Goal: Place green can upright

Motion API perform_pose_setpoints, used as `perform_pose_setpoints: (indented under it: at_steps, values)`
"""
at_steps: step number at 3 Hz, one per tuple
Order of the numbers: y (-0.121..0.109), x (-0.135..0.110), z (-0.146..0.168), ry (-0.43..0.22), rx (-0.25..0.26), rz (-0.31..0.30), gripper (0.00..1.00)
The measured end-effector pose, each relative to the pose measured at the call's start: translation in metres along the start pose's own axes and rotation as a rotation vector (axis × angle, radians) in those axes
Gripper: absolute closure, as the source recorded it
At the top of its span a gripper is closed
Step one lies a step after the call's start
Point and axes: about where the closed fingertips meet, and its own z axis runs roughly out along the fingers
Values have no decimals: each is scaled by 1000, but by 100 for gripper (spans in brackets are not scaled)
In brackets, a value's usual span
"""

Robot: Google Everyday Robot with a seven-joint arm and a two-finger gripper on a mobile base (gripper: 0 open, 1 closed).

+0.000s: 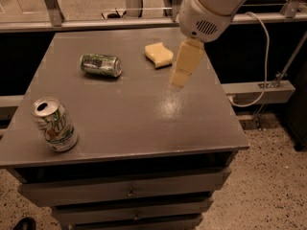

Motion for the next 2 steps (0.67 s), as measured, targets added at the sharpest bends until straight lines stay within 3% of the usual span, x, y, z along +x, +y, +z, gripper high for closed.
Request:
perform_pose_setpoints:
  at_steps: [1,2]
  values:
    - [0,0,0,0,0,0,0]
    - [-10,-20,7,-58,22,7,0]
